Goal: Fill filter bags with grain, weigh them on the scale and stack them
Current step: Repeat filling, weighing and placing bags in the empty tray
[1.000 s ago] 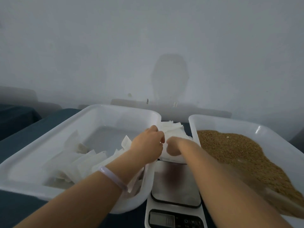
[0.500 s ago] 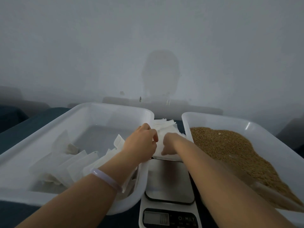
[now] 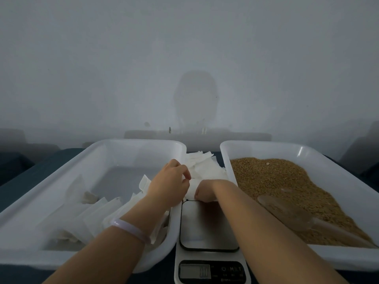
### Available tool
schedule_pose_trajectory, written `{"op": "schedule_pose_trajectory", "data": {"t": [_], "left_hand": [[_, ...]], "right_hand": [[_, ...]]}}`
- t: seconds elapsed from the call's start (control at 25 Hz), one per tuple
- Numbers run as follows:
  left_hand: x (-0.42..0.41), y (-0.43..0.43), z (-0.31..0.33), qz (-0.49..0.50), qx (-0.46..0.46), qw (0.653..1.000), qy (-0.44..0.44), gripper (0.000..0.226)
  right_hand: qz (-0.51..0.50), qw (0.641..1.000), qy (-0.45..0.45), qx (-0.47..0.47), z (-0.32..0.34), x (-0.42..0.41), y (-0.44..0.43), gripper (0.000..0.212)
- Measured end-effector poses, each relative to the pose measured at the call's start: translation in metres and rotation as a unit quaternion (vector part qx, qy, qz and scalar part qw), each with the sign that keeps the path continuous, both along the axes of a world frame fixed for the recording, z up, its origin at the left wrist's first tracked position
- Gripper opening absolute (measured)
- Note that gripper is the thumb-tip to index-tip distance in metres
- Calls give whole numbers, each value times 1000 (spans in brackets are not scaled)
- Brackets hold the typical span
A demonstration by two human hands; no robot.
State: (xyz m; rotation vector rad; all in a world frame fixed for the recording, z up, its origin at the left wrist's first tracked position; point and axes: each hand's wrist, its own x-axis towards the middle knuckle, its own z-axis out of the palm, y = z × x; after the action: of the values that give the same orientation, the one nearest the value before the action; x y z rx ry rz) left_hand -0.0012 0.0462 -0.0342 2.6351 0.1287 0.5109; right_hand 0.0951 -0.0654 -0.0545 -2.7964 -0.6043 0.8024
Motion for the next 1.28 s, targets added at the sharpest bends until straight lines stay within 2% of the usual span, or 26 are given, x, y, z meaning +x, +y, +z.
{"op": "schedule_pose_trajectory", "data": {"t": [0.12, 0.24, 0.36, 0.48, 0.56, 0.6, 0.64, 0.68, 0.72, 0.76, 0.84, 0.92, 1.0, 1.04, 1.12, 1.2, 1.24, 1.28], "left_hand": [[-1, 2, 1, -4, -9, 1000, -4, 15], [-2, 3, -1, -4, -4, 1000, -2, 15], [0, 5, -1, -6, -3, 1000, -8, 15], [1, 6, 0, -12, 8, 1000, -12, 18], [0, 6, 0, -17, 18, 1000, -12, 24], [-1, 5, 1, -21, 25, 999, -12, 31], [-2, 4, 2, -30, 35, 999, -14, 40], [-3, 3, 4, -45, 45, 998, -25, 50], [-5, 0, 6, -73, 56, 995, -48, 59], [-7, -3, 10, -111, 71, 988, -82, 66], [-11, -13, 19, -175, 128, 965, -150, 73], [-13, -20, 25, -194, 185, 941, -205, 67], [-13, -22, 26, -233, 204, 914, -261, 42], [-13, -21, 25, -260, 183, 908, -274, 29], [-15, -21, 25, -279, 33, 931, -235, 16], [-16, -21, 27, -214, -156, 949, -170, 19], [-14, -19, 26, -172, -198, 953, -153, 17], [-12, -18, 23, -134, -202, 960, -142, 14]], "right_hand": [[3, 1000, 18, 26, 1, -1, -2, 55], [28, 998, -60, 24, 6, -7, 2, 41], [5, 977, -171, 127, 21, -10, 1, 26], [-57, 940, -188, 279, 40, -14, -17, 27], [-113, 920, -140, 349, 49, -20, -36, 45], [-140, 900, -83, 404, 51, -22, -46, 53], [-164, 861, 2, 482, 53, -25, -55, 56], [-187, 803, 104, 557, 54, -27, -64, 56], [-202, 742, 186, 612, 54, -28, -71, 49], [-208, 701, 233, 641, 53, -30, -75, 34], [-209, 688, 260, 645, 53, -37, -80, 12], [-202, 699, 262, 634, 51, -40, -79, 15], [-186, 692, 276, 640, 50, -41, -79, 19], [-178, 689, 279, 645, 49, -42, -79, 19], [-167, 695, 268, 645, 49, -43, -76, 20], [-168, 705, 208, 657, 50, -43, -72, 25], [-167, 696, 152, 682, 50, -42, -73, 33], [-156, 678, 89, 713, 51, -42, -75, 40]]}}
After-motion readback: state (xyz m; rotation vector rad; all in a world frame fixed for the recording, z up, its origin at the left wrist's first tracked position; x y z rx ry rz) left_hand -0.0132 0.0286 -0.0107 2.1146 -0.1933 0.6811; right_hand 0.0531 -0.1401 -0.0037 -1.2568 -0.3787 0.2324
